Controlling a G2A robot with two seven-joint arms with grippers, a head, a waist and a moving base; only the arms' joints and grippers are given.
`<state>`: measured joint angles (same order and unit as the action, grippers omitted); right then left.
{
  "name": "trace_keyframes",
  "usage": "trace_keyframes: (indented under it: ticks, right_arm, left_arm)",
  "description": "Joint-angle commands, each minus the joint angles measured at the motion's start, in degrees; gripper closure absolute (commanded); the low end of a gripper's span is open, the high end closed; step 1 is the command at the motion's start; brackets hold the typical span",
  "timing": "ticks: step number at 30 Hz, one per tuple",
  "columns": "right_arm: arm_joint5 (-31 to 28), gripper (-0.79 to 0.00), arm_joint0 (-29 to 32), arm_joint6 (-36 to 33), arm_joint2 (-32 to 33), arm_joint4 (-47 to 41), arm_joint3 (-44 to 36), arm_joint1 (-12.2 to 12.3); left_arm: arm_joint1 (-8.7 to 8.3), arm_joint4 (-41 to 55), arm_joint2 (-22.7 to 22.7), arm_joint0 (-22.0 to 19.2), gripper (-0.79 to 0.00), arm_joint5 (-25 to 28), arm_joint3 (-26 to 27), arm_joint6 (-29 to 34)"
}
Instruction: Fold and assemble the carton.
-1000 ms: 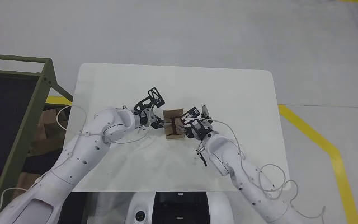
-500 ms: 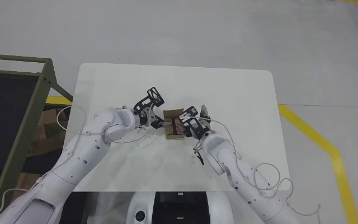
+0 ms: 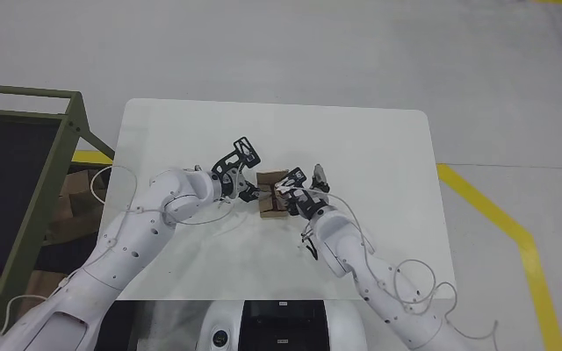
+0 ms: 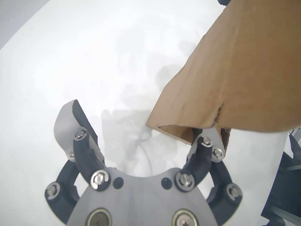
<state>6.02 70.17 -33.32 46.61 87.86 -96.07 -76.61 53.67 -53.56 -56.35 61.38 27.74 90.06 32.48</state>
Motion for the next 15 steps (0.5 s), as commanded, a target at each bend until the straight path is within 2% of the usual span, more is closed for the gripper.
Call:
trace_keyframes:
  ticks: [1, 15]
  right_arm:
    - [0.0, -0.785, -0.2, -0.3, 0.0, 0.2, 0.1, -0.2]
    - [-0.6, -0.785, -0.9, -1.5, -0.3, 1.7, 0.7, -1.3]
  left_arm:
    - [0.06, -0.1, -0.1, 0.1, -0.785, 0.0, 0.1, 0.0]
    - [0.64, -0.8, 0.1, -0.1, -0.785, 0.4, 0.4, 1.0]
